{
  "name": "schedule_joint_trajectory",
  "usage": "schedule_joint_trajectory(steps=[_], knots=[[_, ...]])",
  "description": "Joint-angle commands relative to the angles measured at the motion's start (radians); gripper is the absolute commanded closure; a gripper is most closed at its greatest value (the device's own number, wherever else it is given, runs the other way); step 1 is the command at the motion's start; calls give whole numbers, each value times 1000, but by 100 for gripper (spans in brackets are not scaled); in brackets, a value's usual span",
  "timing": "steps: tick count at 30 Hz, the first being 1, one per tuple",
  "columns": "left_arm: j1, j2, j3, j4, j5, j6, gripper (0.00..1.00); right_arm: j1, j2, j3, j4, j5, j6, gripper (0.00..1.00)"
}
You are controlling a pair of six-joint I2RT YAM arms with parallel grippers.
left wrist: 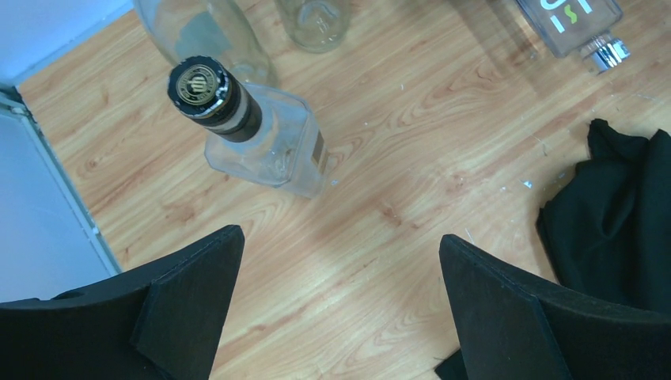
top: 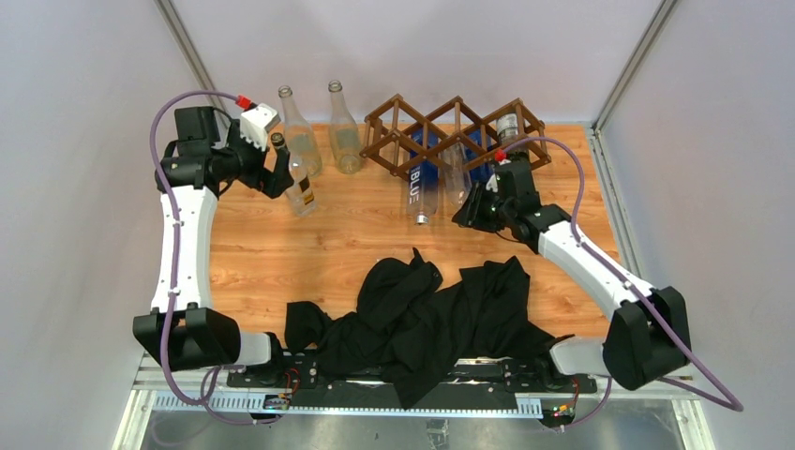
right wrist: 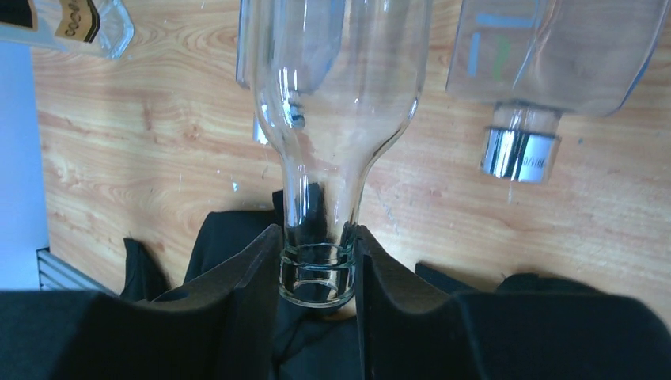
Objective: Take the wine bottle off the wine rack
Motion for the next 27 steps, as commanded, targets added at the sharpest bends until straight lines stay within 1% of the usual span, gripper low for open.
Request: schedule_joint_trajectory(steps=[1, 7, 14, 17, 21, 27], knots=[[6, -42, -31, -36, 42, 44, 1, -7, -87, -54, 17, -71, 40, 100], [6, -49, -52, -38, 86, 56, 3, 0, -232, -124, -21, -112, 80, 100], [6, -48, -52, -37, 167, 55, 3, 0, -436, -202, -38, -142, 163, 100], [4, -41, -43, -36, 194, 53, 2, 1, -472, -202, -64, -161, 179, 100], [-3, -67, -63, -37, 225, 87, 1, 0, -496, -185, -127, -179, 166, 100], [-60, -138, -127, -36, 194, 174, 0, 0, -543, -156, -189, -179, 149, 100]])
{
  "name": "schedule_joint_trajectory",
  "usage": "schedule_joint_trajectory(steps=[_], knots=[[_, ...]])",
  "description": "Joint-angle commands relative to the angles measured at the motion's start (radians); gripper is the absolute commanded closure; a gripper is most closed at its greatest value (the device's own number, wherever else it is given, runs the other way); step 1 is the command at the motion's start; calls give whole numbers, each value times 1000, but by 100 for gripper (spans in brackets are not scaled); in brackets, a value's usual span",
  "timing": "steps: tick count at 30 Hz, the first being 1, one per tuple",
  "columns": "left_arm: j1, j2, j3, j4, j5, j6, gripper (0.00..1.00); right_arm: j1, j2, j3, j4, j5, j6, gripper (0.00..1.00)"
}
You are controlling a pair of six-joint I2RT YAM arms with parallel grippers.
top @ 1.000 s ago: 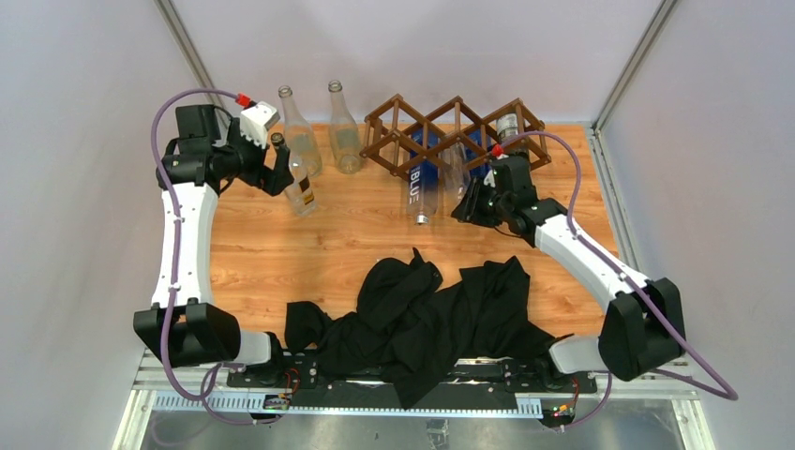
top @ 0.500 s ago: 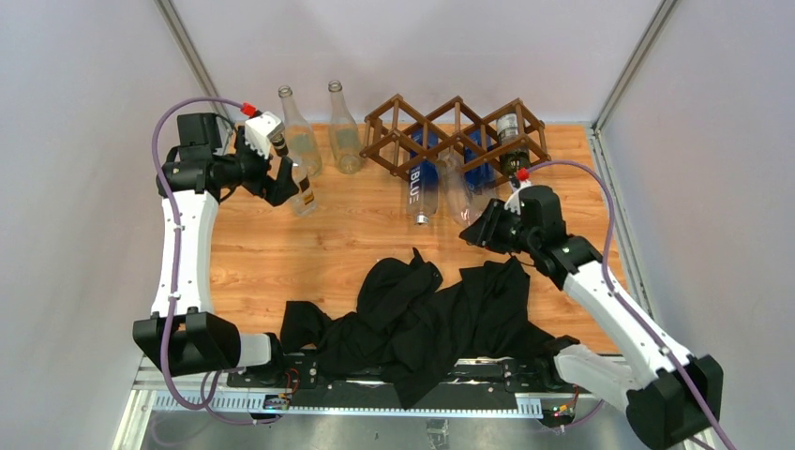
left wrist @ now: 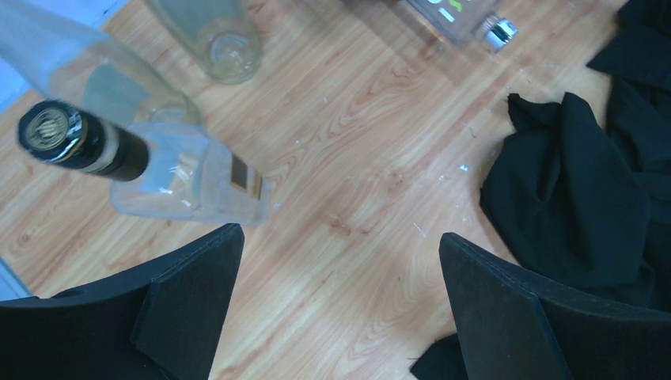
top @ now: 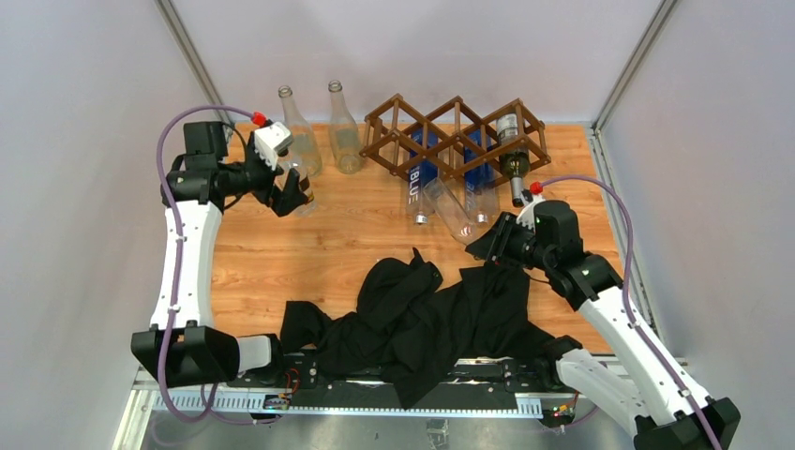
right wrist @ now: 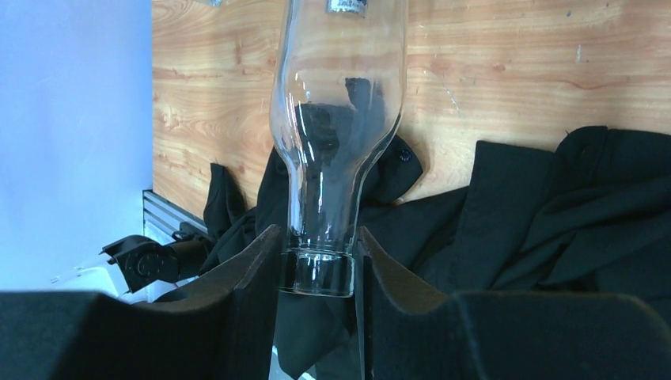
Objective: Take the wine bottle off the wine rack
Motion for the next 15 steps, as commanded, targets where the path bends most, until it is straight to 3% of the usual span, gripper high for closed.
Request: schedule_joint_trajectory(steps=[1, 15], knots=[[-49, -73, -47, -10, 10, 85, 0, 0, -50, 50, -17, -55, -2, 100], [-247, -250, -229, -10, 37, 230, 0, 66, -1, 184, -28, -163, -22, 100]])
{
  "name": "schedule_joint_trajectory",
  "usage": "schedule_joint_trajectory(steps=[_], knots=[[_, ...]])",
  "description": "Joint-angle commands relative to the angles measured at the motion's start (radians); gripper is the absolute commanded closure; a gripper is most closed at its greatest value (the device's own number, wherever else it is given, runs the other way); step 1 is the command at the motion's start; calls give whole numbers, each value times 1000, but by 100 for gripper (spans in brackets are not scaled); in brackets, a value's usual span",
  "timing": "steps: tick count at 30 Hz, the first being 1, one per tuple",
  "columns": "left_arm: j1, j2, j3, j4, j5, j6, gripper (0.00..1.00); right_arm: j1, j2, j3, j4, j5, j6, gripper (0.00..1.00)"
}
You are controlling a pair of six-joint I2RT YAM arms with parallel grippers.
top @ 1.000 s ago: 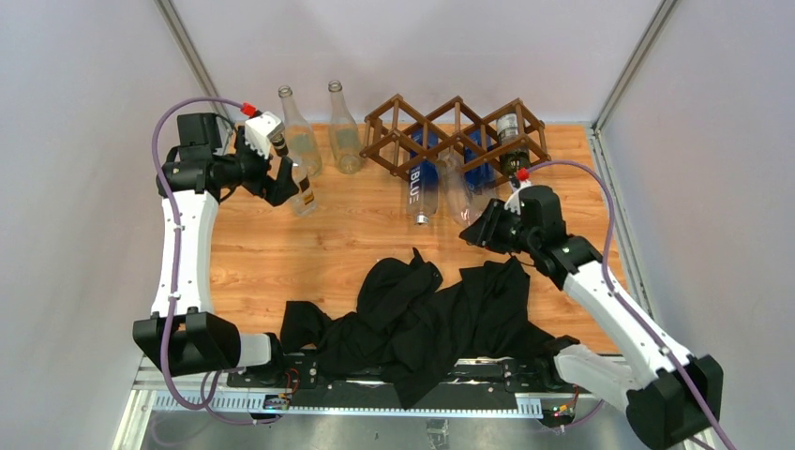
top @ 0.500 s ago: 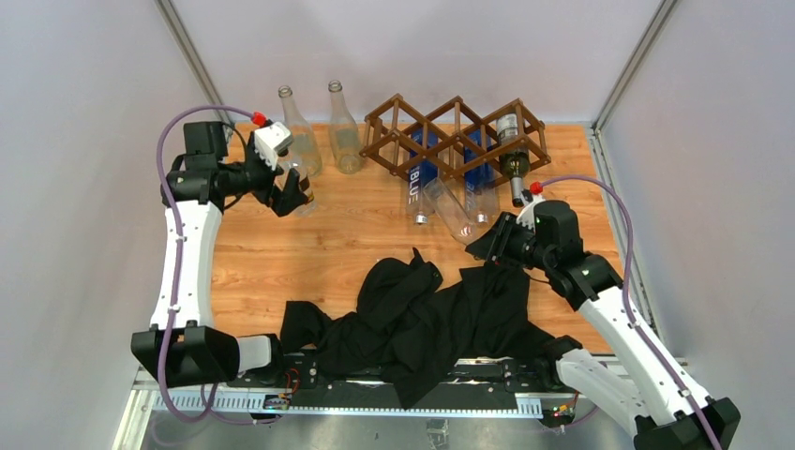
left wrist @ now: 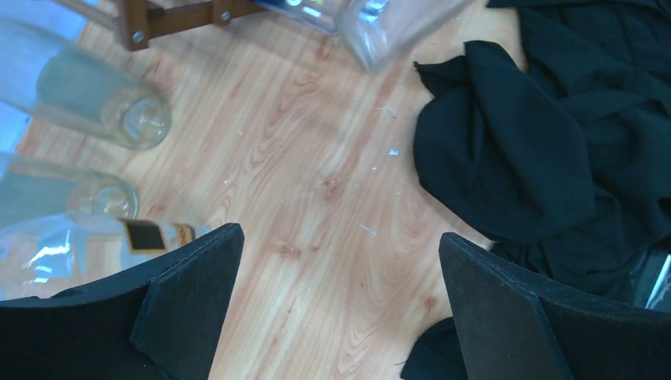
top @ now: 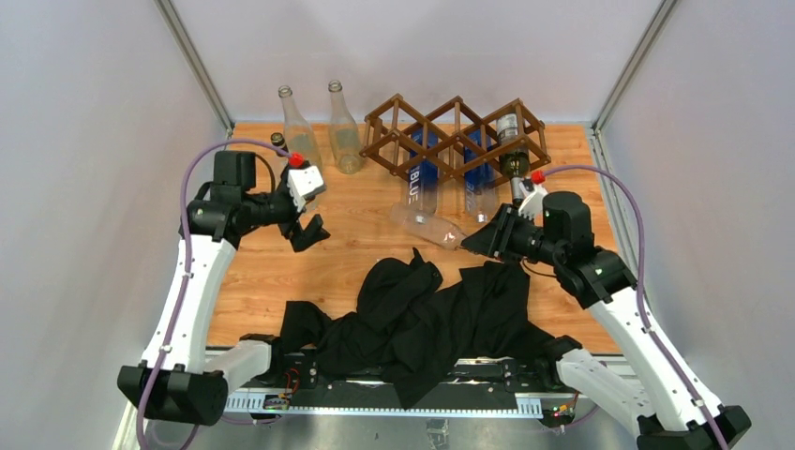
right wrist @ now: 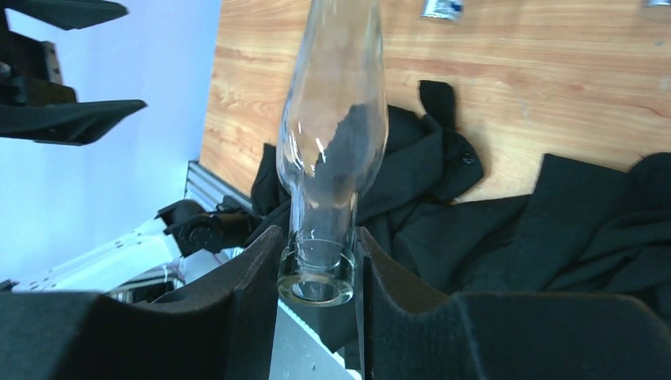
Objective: Take the wine bottle off the wine rack
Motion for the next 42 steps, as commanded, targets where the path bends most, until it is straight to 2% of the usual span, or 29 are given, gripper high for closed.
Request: schedule_joint_trajectory(steps=[1, 8, 15, 17, 24, 29, 34, 37, 42], knots=[[-70, -91, -55, -9, 10, 96, 0, 72, 42, 73, 44, -81, -26, 100], [-235, -186, -156, -10, -41, 143, 0, 297, 220, 116, 92, 17, -34, 100], [-311, -226, -267, 0, -39, 84, 0, 431, 403, 197, 67, 88, -62, 100], [-312, -216, -259, 22, -33, 31, 0, 438, 431, 215, 68, 94, -62, 100], [-334, -214, -243, 190, 61, -292, 0, 442, 494, 364, 32, 103, -83, 100], [-416, -178, -220, 287, 25, -425, 0, 441, 528, 482, 8, 102, -103, 100], [-451, -157, -249, 491, -19, -599, 2, 446, 539, 532, 4, 106, -108, 100], [-456, -145, -253, 554, -23, -614, 5, 451, 540, 548, 3, 111, -108, 100], [-480, -98, -223, 485, -8, -517, 8, 460, 551, 569, 13, 109, -107, 100]])
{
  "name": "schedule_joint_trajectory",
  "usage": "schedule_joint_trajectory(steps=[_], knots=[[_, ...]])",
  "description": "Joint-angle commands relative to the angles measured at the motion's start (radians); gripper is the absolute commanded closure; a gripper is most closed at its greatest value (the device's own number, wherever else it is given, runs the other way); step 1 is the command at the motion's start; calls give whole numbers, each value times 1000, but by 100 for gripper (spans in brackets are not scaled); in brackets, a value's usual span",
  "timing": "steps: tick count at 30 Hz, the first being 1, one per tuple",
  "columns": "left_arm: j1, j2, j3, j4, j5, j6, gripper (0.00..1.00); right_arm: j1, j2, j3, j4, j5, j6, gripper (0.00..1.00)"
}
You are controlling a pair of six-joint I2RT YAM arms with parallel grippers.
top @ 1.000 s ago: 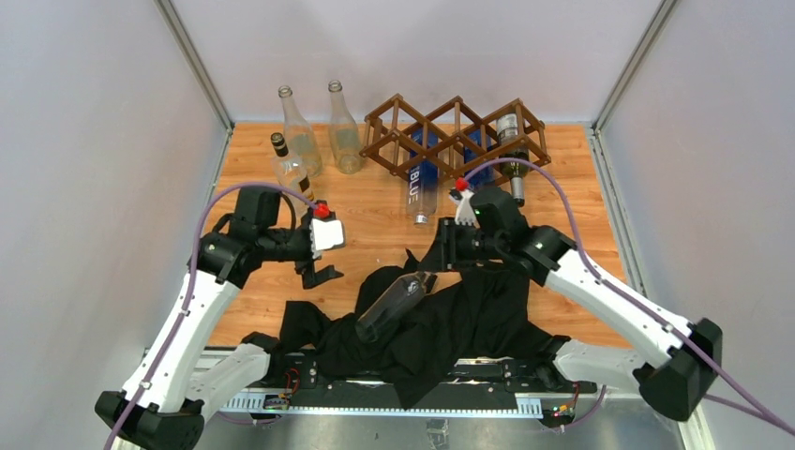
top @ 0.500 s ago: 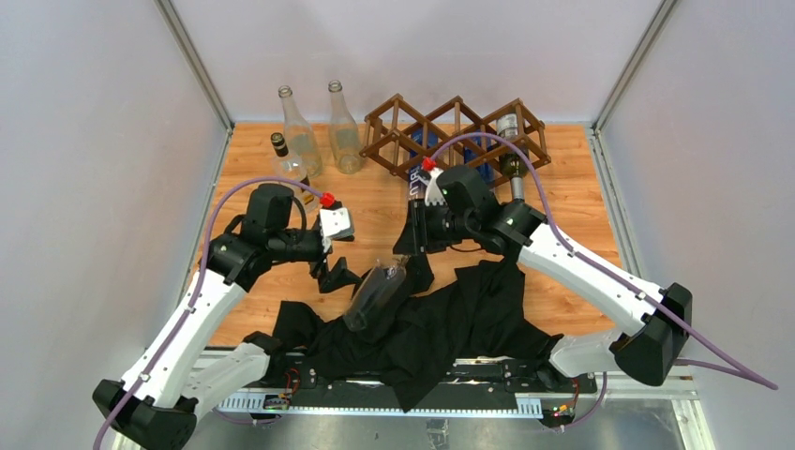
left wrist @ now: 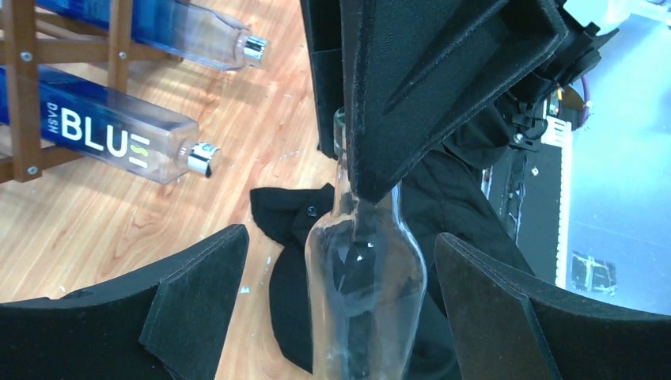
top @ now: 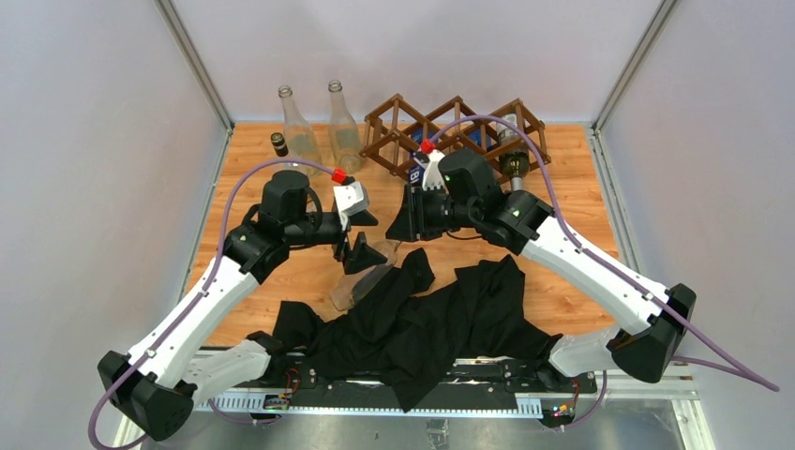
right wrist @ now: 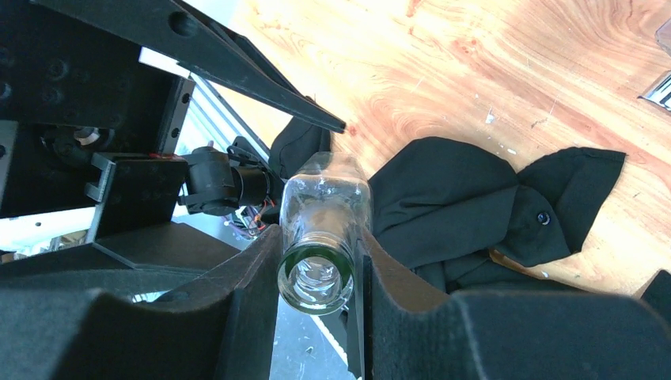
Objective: Take the wine bottle off the wine rack
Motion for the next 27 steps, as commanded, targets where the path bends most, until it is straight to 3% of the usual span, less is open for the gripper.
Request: schedule_joint_trajectory(steps=[1, 5, 11, 16, 18, 22, 27], knots=[[-26, 33, 22, -3, 4, 40, 8, 23, 10, 65, 27, -7, 5, 100], [-34, 37, 9, -21, 30, 35, 10, 31, 19, 85, 45, -11, 12, 100], [-37, 40, 1, -9, 33, 18, 28, 40, 28, 95, 76, -19, 25, 100], [-39, 42, -10, 15, 37, -4, 32, 52, 49, 99, 101, -19, 36, 100], [-39, 40, -14, 27, 34, -9, 44, 59, 58, 104, 105, -15, 40, 100], [-39, 36, -22, 41, 19, -9, 80, 68, 70, 103, 117, -13, 50, 100], [-39, 25, -38, 45, 9, 12, 100, 67, 72, 83, 163, -25, 86, 100]])
